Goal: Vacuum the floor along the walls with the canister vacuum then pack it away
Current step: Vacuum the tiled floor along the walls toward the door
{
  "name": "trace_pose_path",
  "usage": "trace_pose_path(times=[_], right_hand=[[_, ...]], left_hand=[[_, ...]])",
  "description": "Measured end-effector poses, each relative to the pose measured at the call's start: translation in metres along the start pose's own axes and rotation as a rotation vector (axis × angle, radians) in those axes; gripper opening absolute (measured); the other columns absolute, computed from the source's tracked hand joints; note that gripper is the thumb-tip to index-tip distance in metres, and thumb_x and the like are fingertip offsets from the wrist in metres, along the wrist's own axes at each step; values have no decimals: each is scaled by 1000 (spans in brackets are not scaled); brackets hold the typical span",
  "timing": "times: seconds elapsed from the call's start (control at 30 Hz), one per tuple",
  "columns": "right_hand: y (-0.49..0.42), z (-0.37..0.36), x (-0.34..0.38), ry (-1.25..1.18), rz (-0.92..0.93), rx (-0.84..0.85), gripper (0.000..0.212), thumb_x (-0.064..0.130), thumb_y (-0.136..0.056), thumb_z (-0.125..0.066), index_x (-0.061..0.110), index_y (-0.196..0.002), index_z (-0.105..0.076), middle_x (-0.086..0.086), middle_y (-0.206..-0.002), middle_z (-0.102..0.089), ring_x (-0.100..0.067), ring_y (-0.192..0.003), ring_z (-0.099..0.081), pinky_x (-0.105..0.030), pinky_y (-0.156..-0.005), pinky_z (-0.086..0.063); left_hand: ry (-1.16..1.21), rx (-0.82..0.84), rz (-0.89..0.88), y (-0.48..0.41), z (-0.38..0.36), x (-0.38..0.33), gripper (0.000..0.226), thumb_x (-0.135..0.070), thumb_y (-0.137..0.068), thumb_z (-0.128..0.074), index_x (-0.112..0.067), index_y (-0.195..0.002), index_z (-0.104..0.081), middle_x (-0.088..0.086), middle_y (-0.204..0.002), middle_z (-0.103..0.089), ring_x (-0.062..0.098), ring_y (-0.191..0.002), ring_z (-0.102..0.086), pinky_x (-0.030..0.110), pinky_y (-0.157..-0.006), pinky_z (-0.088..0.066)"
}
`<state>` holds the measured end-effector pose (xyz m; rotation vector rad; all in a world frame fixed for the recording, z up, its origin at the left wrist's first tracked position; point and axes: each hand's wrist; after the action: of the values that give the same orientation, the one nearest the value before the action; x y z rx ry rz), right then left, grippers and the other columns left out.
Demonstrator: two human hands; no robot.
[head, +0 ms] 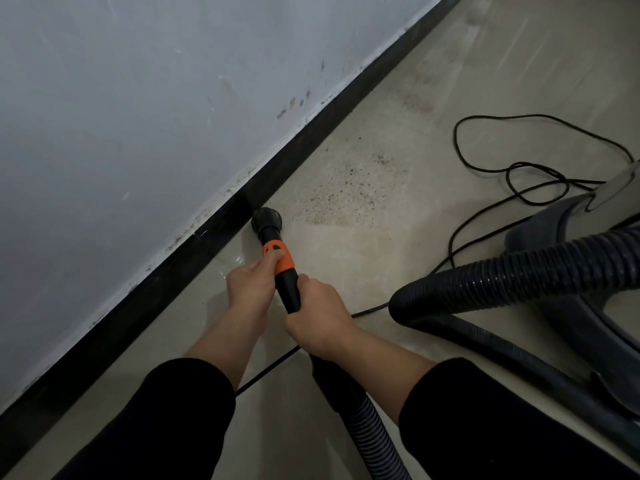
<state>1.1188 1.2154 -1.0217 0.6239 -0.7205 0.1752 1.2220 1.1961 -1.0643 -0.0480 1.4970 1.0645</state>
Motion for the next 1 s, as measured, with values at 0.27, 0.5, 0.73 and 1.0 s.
trace_pose_path(times=[0.27,0.5,0.73,1.0], right_hand=[[-20,17,10,-74,-30,5,30,7,-85,-53,5,-115,-49,-8,-95,-49,-25,-83,-48,-30,-66,-38],[-26,16,11,-59,-37,2,20,8,-85,-54,10,-103,-45,-8,-94,-49,-25,-81,-48,-25,-52,-33],[-16,16,12,-52,-71,-42,28,9,-84,-57,8,-110,-47,-7,-96,-48,-24,-82,-48,-29,-63,-38],[-3,19,2,-24,-147,-109,34,14,-85,-59,7,-116,-48,-7,-98,-49,-24,-82,-48,-26,-55,-34]], left_hand=[[-32,21,15,-18,-12,-27,27,-25,-82,-75,-8,-71,-57,8,-76,-60,28,-84,-63,45,-93,-54],[-28,26,15,-27,-14,-26,29,-24,-81,-76,-8,-68,-55,9,-74,-58,28,-83,-61,47,-94,-53],[-35,115,8,-24,-17,-23,25,-25,-82,-75,-9,-71,-59,9,-78,-62,31,-90,-66,45,-94,-53],[-30,198,3,-9,-32,-17,23,-20,-84,-73,-9,-71,-58,10,-79,-60,29,-90,-63,44,-94,-53]])
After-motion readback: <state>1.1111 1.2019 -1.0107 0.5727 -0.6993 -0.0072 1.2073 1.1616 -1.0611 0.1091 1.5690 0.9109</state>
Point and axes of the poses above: each hand's wrist, its own y-axis away from the middle knuckle, its own z-axis out of the back of the hand, x = y × z
